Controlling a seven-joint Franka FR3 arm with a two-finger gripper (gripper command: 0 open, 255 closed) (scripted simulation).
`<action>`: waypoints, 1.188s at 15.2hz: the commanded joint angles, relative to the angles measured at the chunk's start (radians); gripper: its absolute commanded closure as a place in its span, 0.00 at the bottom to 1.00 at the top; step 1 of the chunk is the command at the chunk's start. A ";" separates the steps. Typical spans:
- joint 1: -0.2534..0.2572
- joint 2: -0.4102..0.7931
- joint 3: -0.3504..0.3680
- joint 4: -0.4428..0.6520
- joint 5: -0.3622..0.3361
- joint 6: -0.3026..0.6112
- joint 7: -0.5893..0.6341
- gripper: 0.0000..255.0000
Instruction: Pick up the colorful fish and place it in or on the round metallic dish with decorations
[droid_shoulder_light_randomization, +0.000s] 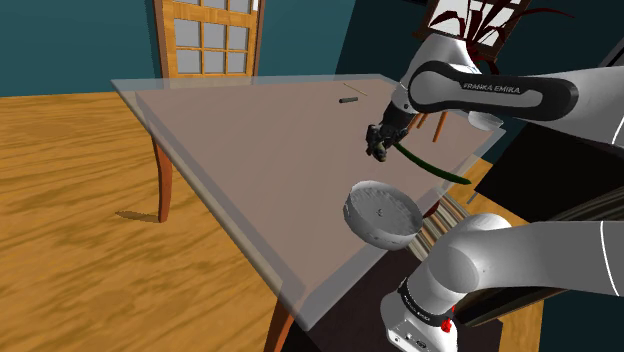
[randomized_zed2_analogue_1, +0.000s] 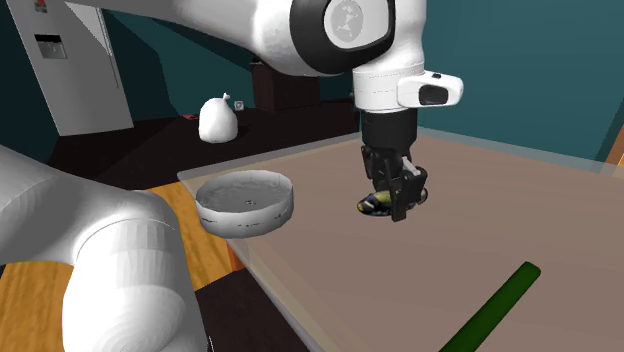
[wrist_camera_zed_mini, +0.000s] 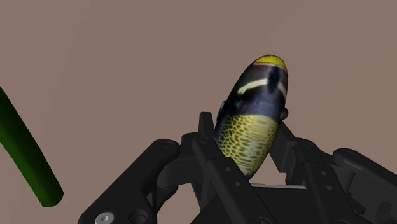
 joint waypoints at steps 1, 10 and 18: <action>0.001 -0.002 0.003 0.025 0.003 -0.028 -0.001 1.00; 0.007 0.000 0.014 0.146 0.015 -0.147 -0.005 1.00; 0.016 -0.057 0.054 0.186 0.034 -0.247 0.025 1.00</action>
